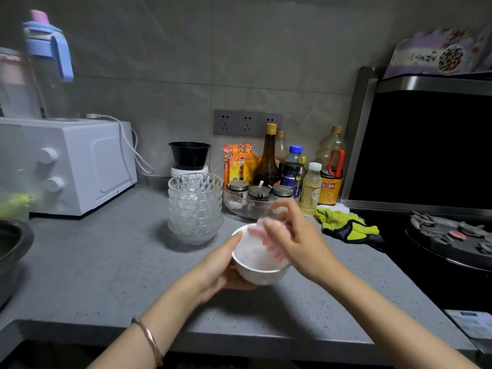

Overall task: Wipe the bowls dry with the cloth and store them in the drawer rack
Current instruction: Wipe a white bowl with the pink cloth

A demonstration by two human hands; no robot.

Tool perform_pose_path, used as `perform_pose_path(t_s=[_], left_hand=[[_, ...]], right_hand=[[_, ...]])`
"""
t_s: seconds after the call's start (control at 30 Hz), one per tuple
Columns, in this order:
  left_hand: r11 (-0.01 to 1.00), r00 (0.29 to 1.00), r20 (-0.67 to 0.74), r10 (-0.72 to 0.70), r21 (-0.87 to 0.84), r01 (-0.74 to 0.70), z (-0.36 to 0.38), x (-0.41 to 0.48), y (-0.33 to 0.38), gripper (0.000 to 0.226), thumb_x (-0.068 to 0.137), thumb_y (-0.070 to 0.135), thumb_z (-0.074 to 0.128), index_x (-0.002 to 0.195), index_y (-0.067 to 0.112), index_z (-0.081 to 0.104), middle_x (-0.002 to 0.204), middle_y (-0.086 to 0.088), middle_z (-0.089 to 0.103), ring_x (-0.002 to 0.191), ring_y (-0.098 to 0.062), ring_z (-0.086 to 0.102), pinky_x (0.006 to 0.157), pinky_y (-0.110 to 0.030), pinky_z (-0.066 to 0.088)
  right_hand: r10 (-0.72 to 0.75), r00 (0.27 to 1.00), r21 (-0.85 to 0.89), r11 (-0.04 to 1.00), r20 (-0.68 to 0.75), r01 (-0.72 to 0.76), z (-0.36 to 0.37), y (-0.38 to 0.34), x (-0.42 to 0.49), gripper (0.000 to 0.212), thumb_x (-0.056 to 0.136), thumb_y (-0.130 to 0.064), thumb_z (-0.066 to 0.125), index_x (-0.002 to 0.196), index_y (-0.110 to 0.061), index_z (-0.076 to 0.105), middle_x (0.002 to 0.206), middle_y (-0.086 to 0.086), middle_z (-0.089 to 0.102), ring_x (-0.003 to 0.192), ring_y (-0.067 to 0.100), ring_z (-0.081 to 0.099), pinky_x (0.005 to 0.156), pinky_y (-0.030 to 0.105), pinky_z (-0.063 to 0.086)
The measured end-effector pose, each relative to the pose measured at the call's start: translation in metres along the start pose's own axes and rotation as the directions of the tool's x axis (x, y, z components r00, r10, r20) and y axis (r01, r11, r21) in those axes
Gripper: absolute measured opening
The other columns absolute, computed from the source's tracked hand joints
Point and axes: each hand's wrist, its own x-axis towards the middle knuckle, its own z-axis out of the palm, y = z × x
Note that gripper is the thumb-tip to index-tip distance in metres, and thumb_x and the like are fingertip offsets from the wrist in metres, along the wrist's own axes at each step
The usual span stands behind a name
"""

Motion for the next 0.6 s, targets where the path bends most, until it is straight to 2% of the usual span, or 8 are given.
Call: perform_pose_path(t_s=[0.07,0.13,0.23,0.3,0.37,0.47,0.53,0.6], left_hand=[[0.993,0.993,-0.035,0.11,0.044,-0.108,0.004,-0.002,0.001,0.039,0.097,0.047,0.037,0.116,0.021,0.058,0.102,-0.01,0.068,0.085,-0.021,0.066,0.061,-0.038,0.058],[0.978,0.977,-0.07,0.2,0.066,-0.196,0.006,-0.002,0.002,0.037,0.099,0.046,0.035,0.12,0.024,0.056,0.107,-0.011,0.067,0.086,-0.022,0.068,0.065,-0.04,0.059],[0.955,0.945,-0.14,0.297,0.052,-0.292,0.009,-0.004,0.003,0.032,0.1,0.042,0.034,0.121,0.026,0.053,0.11,-0.011,0.066,0.082,-0.021,0.068,0.063,-0.038,0.06],[0.924,0.905,-0.187,0.382,0.066,-0.376,0.009,-0.003,0.002,0.03,0.101,0.036,0.035,0.122,0.027,0.053,0.111,-0.008,0.065,0.087,-0.017,0.065,0.056,-0.027,0.057],[0.882,0.851,-0.233,0.471,0.115,-0.456,0.01,-0.001,0.002,0.024,0.101,0.027,0.036,0.115,0.03,0.055,0.109,-0.002,0.064,0.092,-0.012,0.061,0.062,-0.018,0.053],[0.864,0.817,-0.284,0.502,0.113,-0.491,0.017,0.002,-0.003,0.024,0.1,0.019,0.039,0.1,0.035,0.057,0.107,0.002,0.064,0.104,-0.017,0.059,0.091,-0.031,0.048],[0.879,0.827,-0.311,0.469,0.073,-0.471,0.022,0.003,-0.005,0.023,0.1,0.019,0.04,0.101,0.034,0.057,0.11,-0.001,0.064,0.105,-0.019,0.059,0.094,-0.035,0.046],[0.881,0.828,-0.315,0.464,0.066,-0.469,0.019,0.005,-0.004,0.022,0.1,0.018,0.04,0.102,0.032,0.057,0.109,-0.003,0.064,0.102,-0.019,0.059,0.091,-0.033,0.046]], right_hand=[[-0.075,0.985,-0.309,0.943,0.158,0.121,0.0,0.007,-0.004,0.017,0.093,-0.043,0.049,0.105,-0.034,0.042,0.099,-0.018,0.051,0.084,0.006,0.054,0.066,0.021,0.043],[-0.158,0.957,-0.478,0.839,0.243,0.26,0.001,0.003,-0.006,0.016,0.094,-0.038,0.049,0.101,-0.025,0.053,0.11,-0.011,0.049,0.091,0.012,0.05,0.071,0.025,0.039],[-0.205,0.92,-0.503,0.787,0.334,0.358,-0.006,0.002,-0.006,0.04,0.095,-0.048,0.037,0.107,-0.021,0.064,0.124,-0.006,0.055,0.104,0.013,0.051,0.09,0.028,0.043],[-0.195,0.871,-0.47,0.778,0.45,0.417,-0.011,0.001,-0.011,0.047,0.096,-0.054,0.034,0.13,-0.027,0.053,0.139,-0.007,0.049,0.122,0.01,0.044,0.104,0.025,0.033],[-0.169,0.832,-0.483,0.746,0.529,0.459,-0.008,0.0,-0.02,0.052,0.095,-0.056,0.038,0.141,-0.032,0.037,0.146,-0.007,0.041,0.128,0.013,0.041,0.106,0.027,0.03],[-0.169,0.893,-0.555,0.731,0.417,0.397,0.016,-0.002,-0.036,0.042,0.088,-0.046,0.05,0.125,-0.025,0.051,0.126,-0.003,0.059,0.107,0.022,0.058,0.088,0.032,0.044],[-0.224,0.931,-0.568,0.743,0.287,0.354,0.03,-0.002,-0.039,0.031,0.081,-0.039,0.056,0.107,-0.022,0.06,0.107,-0.003,0.067,0.095,0.02,0.063,0.077,0.027,0.047],[-0.298,0.914,-0.574,0.712,0.274,0.404,0.031,0.002,-0.036,0.027,0.08,-0.035,0.053,0.101,-0.022,0.065,0.103,-0.004,0.07,0.096,0.017,0.066,0.076,0.025,0.051]])
